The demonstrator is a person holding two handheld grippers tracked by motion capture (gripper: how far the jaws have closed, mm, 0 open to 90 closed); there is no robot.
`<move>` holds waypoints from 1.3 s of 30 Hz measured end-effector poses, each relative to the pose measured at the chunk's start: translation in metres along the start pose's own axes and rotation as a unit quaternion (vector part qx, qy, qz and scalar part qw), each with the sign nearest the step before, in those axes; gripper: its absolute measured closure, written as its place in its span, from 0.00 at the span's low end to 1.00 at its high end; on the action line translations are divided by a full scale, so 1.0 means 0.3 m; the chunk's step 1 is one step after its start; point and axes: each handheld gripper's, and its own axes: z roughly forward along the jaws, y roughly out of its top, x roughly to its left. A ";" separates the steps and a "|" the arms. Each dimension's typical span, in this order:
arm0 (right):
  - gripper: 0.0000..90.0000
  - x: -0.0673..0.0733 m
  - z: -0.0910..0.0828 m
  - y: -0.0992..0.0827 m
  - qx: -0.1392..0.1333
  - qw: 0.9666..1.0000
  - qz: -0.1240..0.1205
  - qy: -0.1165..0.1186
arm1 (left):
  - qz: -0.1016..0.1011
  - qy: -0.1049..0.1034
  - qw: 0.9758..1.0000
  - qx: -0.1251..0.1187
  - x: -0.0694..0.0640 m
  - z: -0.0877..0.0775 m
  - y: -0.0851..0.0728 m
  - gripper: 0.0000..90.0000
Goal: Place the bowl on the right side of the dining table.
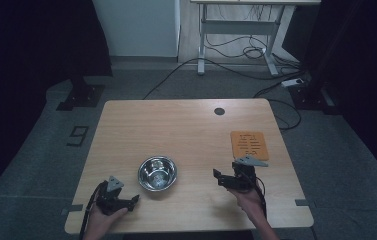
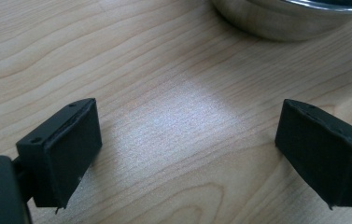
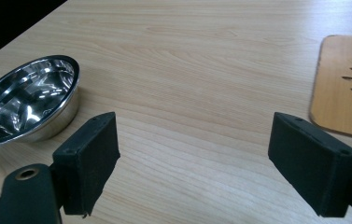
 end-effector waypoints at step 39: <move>0.21 0.173 0.183 0.043 0.027 0.998 -0.048 0.036 | 0.000 0.000 1.000 0.000 0.000 0.000 0.000 0.08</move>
